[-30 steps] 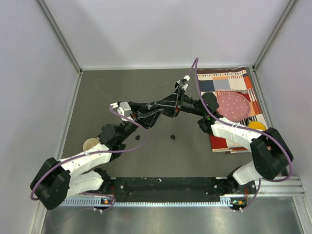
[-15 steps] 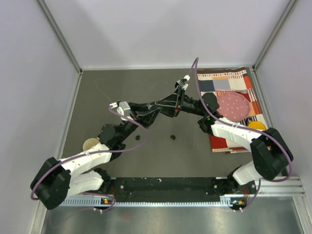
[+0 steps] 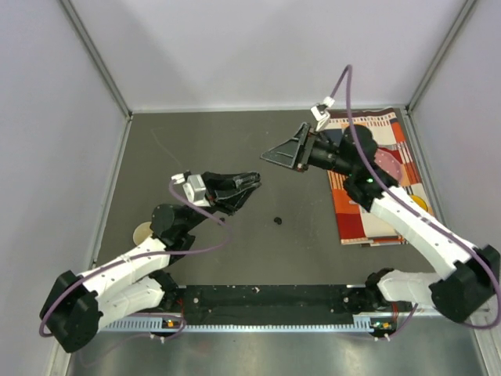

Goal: Insert the wireless bluetooth earbuds into the charging case
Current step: Pick up the charging case at the center of the board, then open the charging case.

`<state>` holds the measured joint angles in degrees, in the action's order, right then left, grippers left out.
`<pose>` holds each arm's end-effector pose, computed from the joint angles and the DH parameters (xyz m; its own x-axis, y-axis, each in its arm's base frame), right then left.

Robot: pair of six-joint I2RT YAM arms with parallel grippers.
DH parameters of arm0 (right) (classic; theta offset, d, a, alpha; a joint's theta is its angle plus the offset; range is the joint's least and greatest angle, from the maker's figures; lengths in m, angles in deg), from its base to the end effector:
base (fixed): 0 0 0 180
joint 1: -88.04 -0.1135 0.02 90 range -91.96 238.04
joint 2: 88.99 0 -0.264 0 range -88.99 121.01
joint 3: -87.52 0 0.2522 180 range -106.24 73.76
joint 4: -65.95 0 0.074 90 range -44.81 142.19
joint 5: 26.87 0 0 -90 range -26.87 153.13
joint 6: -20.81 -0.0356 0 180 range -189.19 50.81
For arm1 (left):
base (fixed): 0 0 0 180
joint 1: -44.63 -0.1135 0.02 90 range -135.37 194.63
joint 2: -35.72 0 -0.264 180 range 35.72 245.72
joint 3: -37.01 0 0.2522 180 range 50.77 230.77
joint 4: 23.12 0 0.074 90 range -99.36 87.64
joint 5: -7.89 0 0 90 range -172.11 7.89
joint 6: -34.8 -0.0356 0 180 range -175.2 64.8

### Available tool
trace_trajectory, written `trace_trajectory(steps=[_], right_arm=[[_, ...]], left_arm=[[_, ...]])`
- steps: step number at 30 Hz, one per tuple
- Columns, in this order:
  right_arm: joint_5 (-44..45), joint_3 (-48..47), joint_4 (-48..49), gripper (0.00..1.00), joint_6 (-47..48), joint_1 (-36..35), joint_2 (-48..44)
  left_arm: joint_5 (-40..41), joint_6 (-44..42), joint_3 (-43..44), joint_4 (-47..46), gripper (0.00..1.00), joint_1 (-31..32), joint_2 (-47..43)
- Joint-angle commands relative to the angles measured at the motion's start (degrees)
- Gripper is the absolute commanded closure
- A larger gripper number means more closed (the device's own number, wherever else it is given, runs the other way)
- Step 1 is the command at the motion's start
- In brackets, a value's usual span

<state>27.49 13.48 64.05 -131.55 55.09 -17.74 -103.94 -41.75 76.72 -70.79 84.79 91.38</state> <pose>0.2320 0.1751 0.3774 -0.8186 0.3273 -0.4719 -0.4434 0.1619 0.8816 0.1478 -0.1421 0.3185 0.1953 -0.4473 -0.8728 0.9108 0.4127 -0.0077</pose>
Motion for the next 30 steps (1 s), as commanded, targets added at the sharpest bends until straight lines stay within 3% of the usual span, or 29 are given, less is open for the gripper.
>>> trace_trajectory(steps=[1,6,12,30], right_arm=[[7.7,-5.5,-19.1,0.34,27.2,-0.1,-6.6],[3.3,-4.0,-17.6,0.36,34.8,-1.7,-10.4],[4.5,-4.2,-18.2,0.37,42.6,-7.9,-11.3],[1.9,-5.6,-21.7,0.39,46.5,-11.1,-8.3]], left_arm=[[-3.8,-3.4,-1.3,-4.0,1.00,0.1,-2.7],[-7.4,-2.6,-1.3,-9.7,1.00,-0.3,-1.0],[-13.3,-2.3,-1.9,-19.7,1.00,-0.4,3.3],[-14.2,0.1,-1.0,-23.6,1.00,-0.4,6.5]])
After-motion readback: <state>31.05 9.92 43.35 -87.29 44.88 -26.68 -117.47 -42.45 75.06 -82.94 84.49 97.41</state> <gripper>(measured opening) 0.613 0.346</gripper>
